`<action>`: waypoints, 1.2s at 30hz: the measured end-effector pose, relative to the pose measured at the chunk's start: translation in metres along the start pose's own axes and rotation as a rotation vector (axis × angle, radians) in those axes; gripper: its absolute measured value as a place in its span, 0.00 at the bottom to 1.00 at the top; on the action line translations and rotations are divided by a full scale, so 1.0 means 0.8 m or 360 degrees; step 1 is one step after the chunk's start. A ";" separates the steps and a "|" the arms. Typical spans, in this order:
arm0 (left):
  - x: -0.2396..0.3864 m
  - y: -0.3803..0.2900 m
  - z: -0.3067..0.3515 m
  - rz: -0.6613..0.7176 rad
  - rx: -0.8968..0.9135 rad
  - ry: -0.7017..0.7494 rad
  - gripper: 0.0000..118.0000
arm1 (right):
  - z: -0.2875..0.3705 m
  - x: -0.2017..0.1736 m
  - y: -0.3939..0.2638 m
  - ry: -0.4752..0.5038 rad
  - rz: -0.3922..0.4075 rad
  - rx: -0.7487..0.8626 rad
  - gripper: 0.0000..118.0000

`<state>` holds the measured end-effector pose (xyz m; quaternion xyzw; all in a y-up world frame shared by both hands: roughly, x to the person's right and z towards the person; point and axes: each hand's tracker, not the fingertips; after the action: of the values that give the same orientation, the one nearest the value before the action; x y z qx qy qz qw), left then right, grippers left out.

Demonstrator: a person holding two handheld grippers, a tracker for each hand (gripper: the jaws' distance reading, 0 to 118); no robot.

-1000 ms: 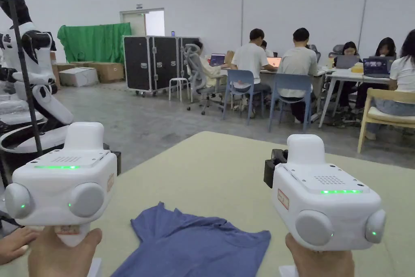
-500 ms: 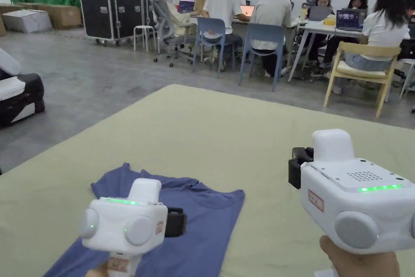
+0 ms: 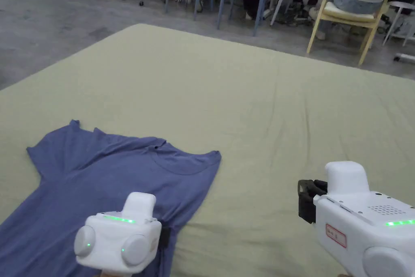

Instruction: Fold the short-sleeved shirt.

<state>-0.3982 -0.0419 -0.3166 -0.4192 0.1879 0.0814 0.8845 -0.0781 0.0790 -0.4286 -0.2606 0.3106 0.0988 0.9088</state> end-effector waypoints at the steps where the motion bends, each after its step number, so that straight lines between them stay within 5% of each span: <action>1: -0.018 0.002 0.001 0.0092 0.0038 0.0019 0.05 | 0.000 0.001 -0.006 0.0000 -0.0004 0.0003 0.02; 5: -0.060 0.012 -0.018 0.0445 -0.0064 -0.0204 0.05 | 0.017 0.011 -0.020 0.0034 -0.0068 0.0006 0.02; 7: -0.055 0.018 -0.009 0.0368 -0.0040 -0.0150 0.05 | 0.034 0.024 -0.024 0.0035 -0.0093 0.0013 0.02; 10: -0.012 0.042 0.042 0.0489 0.0168 -0.0416 0.05 | 0.069 0.054 -0.028 -0.0013 -0.0098 0.0063 0.02; 13: 0.042 0.072 0.089 0.0213 0.0266 -0.0288 0.05 | 0.117 0.090 -0.030 -0.0094 -0.0151 0.0133 0.02; 16: 0.108 0.094 0.127 0.0226 0.0350 -0.0660 0.05 | 0.169 0.130 -0.039 -0.0210 -0.0210 0.0207 0.02; 19: 0.204 0.114 0.163 -0.0124 0.0323 -0.0749 0.05 | 0.226 0.170 -0.052 -0.0352 -0.0235 0.0249 0.02; 22: 0.330 0.101 0.188 -0.0375 0.0262 -0.1077 0.05 | 0.285 0.206 -0.071 -0.0513 -0.0267 0.0272 0.02; 30: 0.622 -0.052 0.242 -0.1018 -0.0100 -0.1575 0.05 | 0.425 0.295 -0.150 -0.0923 -0.0338 0.0211 0.02; 36: 0.717 -0.177 0.221 -0.1331 -0.0311 -0.1501 0.05 | 0.467 0.343 -0.202 -0.1075 -0.0461 0.0128 0.02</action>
<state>0.2169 -0.0027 -0.3434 -0.4551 -0.4095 -0.0783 0.7868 0.3845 0.1472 -0.2803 -0.2187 -0.0433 0.0372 0.9741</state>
